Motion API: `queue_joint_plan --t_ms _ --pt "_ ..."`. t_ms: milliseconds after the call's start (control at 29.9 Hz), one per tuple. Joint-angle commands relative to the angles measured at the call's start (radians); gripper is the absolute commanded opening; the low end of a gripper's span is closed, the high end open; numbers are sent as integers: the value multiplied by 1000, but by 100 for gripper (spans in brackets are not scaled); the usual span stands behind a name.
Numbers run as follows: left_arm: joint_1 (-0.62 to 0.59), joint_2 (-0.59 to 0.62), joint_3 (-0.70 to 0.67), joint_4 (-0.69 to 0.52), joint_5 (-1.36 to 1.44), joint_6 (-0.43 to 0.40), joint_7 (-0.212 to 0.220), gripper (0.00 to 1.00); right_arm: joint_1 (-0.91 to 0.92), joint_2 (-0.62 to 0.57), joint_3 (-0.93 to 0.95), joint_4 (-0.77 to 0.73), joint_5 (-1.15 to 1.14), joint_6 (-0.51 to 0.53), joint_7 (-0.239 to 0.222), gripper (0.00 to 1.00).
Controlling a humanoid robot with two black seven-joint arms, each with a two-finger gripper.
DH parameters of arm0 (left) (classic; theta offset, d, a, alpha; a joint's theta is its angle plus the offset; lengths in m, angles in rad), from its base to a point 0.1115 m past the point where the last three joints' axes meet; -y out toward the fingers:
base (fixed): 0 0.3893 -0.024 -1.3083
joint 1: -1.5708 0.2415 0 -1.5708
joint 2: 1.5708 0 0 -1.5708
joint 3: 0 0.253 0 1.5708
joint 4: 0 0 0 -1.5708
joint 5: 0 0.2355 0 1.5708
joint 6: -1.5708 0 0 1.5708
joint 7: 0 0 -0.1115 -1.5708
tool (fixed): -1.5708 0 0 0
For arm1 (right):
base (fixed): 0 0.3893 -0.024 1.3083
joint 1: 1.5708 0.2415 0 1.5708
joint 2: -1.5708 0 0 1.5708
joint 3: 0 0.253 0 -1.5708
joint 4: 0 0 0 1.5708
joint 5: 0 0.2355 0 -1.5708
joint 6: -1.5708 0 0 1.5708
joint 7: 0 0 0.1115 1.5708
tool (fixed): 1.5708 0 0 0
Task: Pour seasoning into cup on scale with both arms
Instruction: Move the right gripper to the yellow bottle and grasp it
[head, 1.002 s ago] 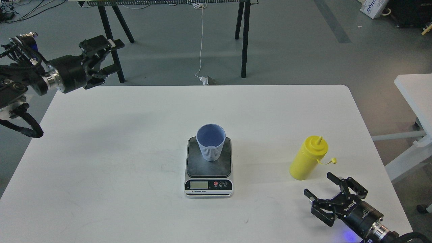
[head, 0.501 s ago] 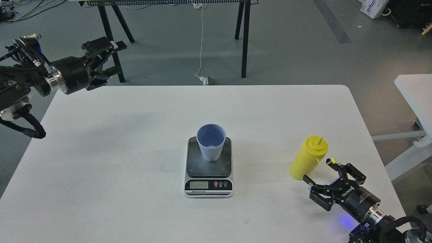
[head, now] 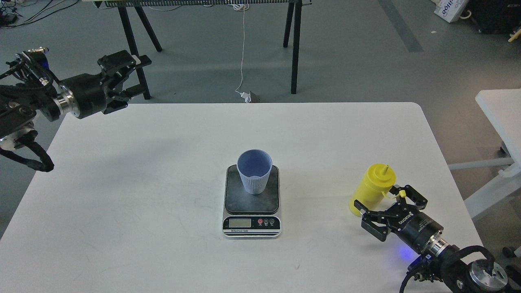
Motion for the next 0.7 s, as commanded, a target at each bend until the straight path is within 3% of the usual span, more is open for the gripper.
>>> queue_joint_plan --t_ms 0,434,534,668 --pt "1 0 0 0 -2 0 0 99 18 24 -5 -25 -15 0 2 100" --pt "14 -5 0 0 -2 0 0 99 49 58 -3 -54 -61 0 2 95" --pt "14 -6 0 0 -2 0 0 99 56 58 -3 -54 -61 0 2 82" --pt "14 -8 0 0 0 0 0 99 63 58 -3 -54 -61 0 2 52"
